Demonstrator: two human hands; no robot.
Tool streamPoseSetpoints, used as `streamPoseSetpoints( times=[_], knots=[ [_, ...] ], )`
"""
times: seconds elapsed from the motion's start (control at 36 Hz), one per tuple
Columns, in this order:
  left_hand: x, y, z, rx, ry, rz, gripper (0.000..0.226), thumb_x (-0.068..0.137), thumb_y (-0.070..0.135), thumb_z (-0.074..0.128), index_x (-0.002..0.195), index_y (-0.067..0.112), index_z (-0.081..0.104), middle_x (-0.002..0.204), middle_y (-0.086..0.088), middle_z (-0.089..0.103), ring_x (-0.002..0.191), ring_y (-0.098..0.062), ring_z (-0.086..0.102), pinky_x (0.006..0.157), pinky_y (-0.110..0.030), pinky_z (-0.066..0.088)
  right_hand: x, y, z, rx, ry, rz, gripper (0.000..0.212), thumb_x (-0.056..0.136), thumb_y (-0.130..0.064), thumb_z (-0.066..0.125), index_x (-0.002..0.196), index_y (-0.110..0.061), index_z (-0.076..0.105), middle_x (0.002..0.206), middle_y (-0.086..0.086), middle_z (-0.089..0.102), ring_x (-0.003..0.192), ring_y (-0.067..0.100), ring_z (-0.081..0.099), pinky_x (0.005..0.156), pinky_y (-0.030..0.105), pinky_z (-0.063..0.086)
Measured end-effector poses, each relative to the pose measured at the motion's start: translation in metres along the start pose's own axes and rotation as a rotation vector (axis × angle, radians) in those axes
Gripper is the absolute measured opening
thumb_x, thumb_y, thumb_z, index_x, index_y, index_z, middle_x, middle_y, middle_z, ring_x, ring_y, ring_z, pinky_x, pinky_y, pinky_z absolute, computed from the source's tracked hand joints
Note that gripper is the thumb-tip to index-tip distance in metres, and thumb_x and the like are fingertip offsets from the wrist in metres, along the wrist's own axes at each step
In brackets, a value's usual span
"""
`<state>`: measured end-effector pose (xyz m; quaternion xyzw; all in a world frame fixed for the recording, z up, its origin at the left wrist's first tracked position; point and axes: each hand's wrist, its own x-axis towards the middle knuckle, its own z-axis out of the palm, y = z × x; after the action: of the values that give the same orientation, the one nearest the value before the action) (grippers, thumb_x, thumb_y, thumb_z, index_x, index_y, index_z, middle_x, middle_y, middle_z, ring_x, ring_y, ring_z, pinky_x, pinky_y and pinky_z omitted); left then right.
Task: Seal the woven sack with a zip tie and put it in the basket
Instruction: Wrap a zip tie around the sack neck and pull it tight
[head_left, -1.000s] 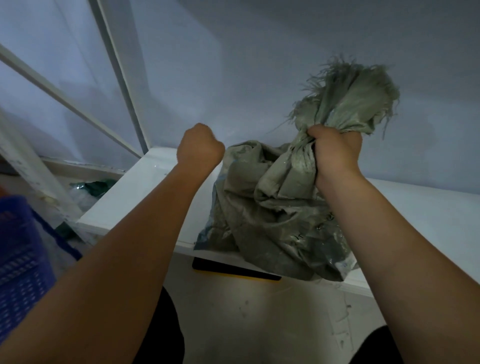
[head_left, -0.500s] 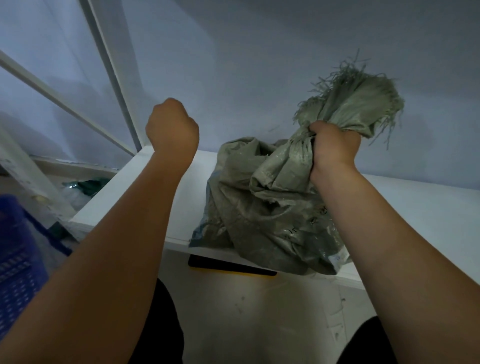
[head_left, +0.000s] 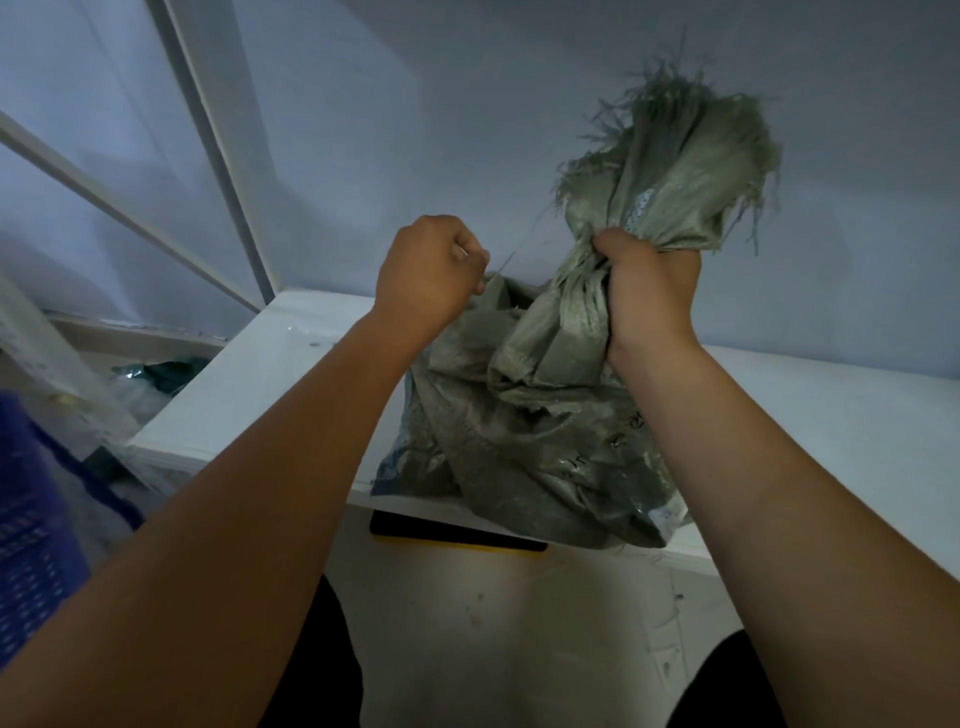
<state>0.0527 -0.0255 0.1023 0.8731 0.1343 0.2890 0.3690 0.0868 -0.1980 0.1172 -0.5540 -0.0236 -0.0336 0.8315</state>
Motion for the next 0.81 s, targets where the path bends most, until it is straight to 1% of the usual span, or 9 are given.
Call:
streamPoseSetpoints(
  times=[0.08, 0.19, 0.28, 0.39, 0.53, 0.61, 0.69, 0.75, 0.81],
  knots=[
    [0.001, -0.003, 0.002, 0.014, 0.015, -0.024, 0.017, 0.093, 0.028, 0.064, 0.079, 0.018, 0.064, 0.062, 0.010, 0.068, 0.056, 0.010, 0.062, 0.047, 0.005, 0.036, -0.003, -0.001, 0.001, 0.004, -0.042, -0.018, 0.035, 0.082, 0.000, 0.066, 0.115, -0.010, 0.067, 0.114, 0.007, 0.072, 0.104, 0.023, 0.069, 0.096, 0.047, 0.056],
    [0.001, -0.001, 0.000, -0.046, -0.013, -0.036, 0.019, 0.093, 0.028, 0.065, 0.080, 0.013, 0.066, 0.065, 0.007, 0.070, 0.052, 0.009, 0.060, 0.049, 0.003, 0.038, -0.007, -0.002, 0.003, -0.010, -0.087, -0.038, 0.030, 0.083, 0.001, 0.065, 0.107, -0.015, 0.068, 0.112, 0.006, 0.073, 0.102, 0.022, 0.070, 0.095, 0.046, 0.057],
    [-0.003, 0.004, 0.000, -0.137, -0.136, -0.023, 0.016, 0.093, 0.017, 0.063, 0.084, 0.007, 0.072, 0.069, -0.002, 0.074, 0.045, 0.004, 0.055, 0.049, -0.006, 0.041, -0.008, -0.002, 0.004, -0.058, -0.114, -0.052, 0.028, 0.084, 0.001, 0.065, 0.103, -0.019, 0.068, 0.110, 0.005, 0.073, 0.101, 0.021, 0.071, 0.095, 0.043, 0.057],
    [-0.005, 0.006, 0.004, -0.209, -0.245, -0.031, 0.015, 0.092, 0.011, 0.062, 0.088, 0.009, 0.076, 0.066, -0.005, 0.072, 0.056, -0.007, 0.063, 0.069, -0.027, 0.057, -0.009, -0.001, 0.006, -0.131, -0.146, -0.080, 0.025, 0.083, -0.001, 0.068, 0.101, -0.019, 0.068, 0.108, 0.005, 0.074, 0.099, 0.021, 0.071, 0.094, 0.047, 0.057],
    [-0.013, 0.023, 0.000, -0.319, -0.312, 0.004, 0.015, 0.091, 0.002, 0.062, 0.095, -0.004, 0.076, 0.058, 0.011, 0.065, 0.047, 0.008, 0.054, 0.054, -0.008, 0.042, -0.010, 0.002, 0.006, -0.201, -0.172, -0.138, 0.030, 0.082, -0.004, 0.068, 0.110, -0.015, 0.069, 0.110, 0.005, 0.074, 0.102, 0.021, 0.071, 0.094, 0.049, 0.057],
    [-0.018, 0.032, -0.005, -0.370, -0.373, -0.006, 0.015, 0.092, -0.002, 0.058, 0.086, -0.007, 0.072, 0.044, 0.017, 0.054, 0.039, 0.006, 0.044, 0.044, -0.006, 0.035, -0.010, 0.005, 0.005, -0.300, -0.190, -0.178, 0.028, 0.078, -0.011, 0.068, 0.104, -0.023, 0.070, 0.106, 0.000, 0.075, 0.100, 0.018, 0.071, 0.093, 0.048, 0.057],
    [-0.019, 0.033, -0.007, -0.398, -0.398, -0.028, 0.016, 0.091, -0.003, 0.058, 0.082, -0.011, 0.068, 0.042, 0.014, 0.047, 0.038, 0.005, 0.039, 0.043, -0.007, 0.033, -0.007, 0.005, 0.004, -0.466, -0.212, -0.229, 0.019, 0.079, -0.017, 0.067, 0.094, -0.029, 0.067, 0.098, -0.007, 0.073, 0.095, 0.013, 0.070, 0.091, 0.044, 0.058],
    [-0.018, 0.033, -0.008, -0.394, -0.386, -0.043, 0.016, 0.090, -0.003, 0.059, 0.082, -0.014, 0.067, 0.043, 0.012, 0.045, 0.039, 0.004, 0.037, 0.043, -0.008, 0.033, -0.005, 0.003, 0.002, -0.553, -0.229, -0.259, 0.010, 0.083, -0.018, 0.067, 0.091, -0.023, 0.066, 0.092, -0.008, 0.071, 0.090, 0.011, 0.068, 0.088, 0.039, 0.058],
    [-0.017, 0.034, -0.009, -0.389, -0.367, -0.071, 0.012, 0.089, -0.001, 0.063, 0.087, -0.010, 0.070, 0.042, 0.014, 0.050, 0.038, 0.005, 0.041, 0.042, -0.008, 0.034, -0.002, 0.002, 0.000, -0.624, -0.224, -0.279, 0.017, 0.085, -0.019, 0.066, 0.098, -0.008, 0.069, 0.094, 0.000, 0.072, 0.089, 0.013, 0.068, 0.085, 0.037, 0.058]
  ],
)
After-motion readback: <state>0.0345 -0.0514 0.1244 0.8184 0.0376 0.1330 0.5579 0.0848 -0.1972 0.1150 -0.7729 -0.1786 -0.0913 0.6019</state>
